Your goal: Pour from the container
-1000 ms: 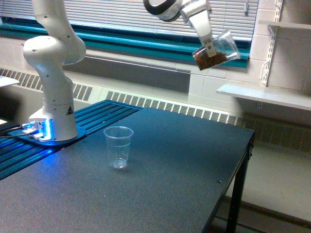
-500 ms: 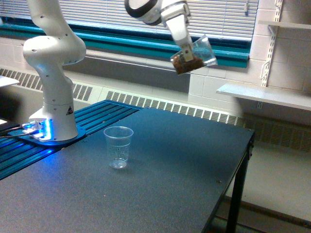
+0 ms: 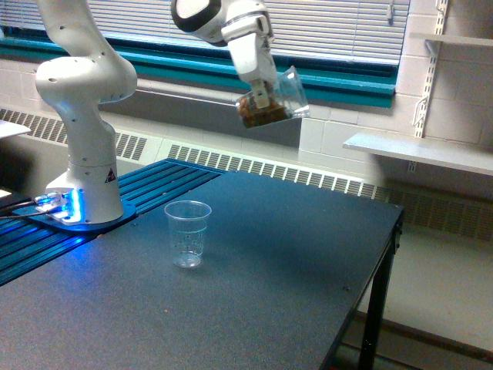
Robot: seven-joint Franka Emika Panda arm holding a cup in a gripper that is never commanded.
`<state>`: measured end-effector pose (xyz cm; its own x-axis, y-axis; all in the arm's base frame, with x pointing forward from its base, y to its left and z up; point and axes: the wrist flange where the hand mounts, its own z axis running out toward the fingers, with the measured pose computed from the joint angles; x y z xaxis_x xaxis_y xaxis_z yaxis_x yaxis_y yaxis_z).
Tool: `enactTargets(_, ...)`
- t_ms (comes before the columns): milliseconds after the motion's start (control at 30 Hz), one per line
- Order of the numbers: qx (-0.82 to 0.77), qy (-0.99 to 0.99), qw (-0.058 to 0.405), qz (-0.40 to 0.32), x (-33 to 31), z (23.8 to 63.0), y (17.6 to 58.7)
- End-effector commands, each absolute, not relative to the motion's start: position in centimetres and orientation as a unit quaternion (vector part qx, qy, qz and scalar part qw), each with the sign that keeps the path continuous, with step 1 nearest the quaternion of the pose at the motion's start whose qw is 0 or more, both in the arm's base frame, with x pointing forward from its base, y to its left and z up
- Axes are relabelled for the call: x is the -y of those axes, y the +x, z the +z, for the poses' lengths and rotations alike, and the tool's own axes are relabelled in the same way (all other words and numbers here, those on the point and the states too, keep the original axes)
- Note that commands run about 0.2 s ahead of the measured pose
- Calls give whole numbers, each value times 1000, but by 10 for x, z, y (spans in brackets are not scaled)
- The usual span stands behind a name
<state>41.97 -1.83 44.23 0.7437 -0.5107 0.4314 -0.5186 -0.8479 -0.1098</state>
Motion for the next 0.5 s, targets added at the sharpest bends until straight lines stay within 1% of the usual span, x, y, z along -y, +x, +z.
enactTargets(33,297,929,17,221,30,440,407)
enactTargets(267,309,927,14,211,36,434,391)
enactTargets(500,317,927,26,200,43,428,369)
